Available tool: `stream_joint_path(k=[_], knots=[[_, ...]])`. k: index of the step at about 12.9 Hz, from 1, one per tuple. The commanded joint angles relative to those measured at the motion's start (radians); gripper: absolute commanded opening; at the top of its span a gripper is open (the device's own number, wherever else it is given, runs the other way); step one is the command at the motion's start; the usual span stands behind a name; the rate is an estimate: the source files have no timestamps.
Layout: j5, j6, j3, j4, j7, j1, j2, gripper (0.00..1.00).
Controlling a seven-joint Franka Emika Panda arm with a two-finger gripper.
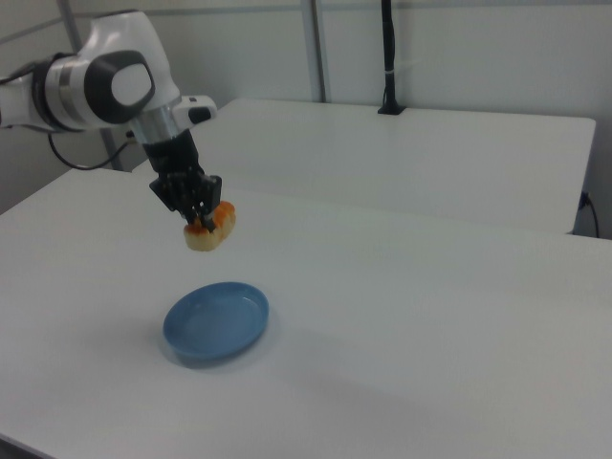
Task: Put the bread on a plate
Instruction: 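Lower the bread roll onto the blue plate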
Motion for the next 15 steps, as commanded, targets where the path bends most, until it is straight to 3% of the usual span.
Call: stream_joint_path(k=[1,6,10,13,15], knots=[[0.005,0.116,-0.002,-0.135,0.049,0.005,-0.049,0.28],[-0.005,0.192,-0.002,-0.223,0.053,0.007,-0.032,0.28],[-0.087,0.223,0.0,-0.235,0.151,0.036,0.031,0.32],[-0.088,0.215,0.0,-0.229,0.161,0.036,0.031,0.63],[-0.09,0.211,0.0,-0.228,0.161,0.036,0.031,0.65]])
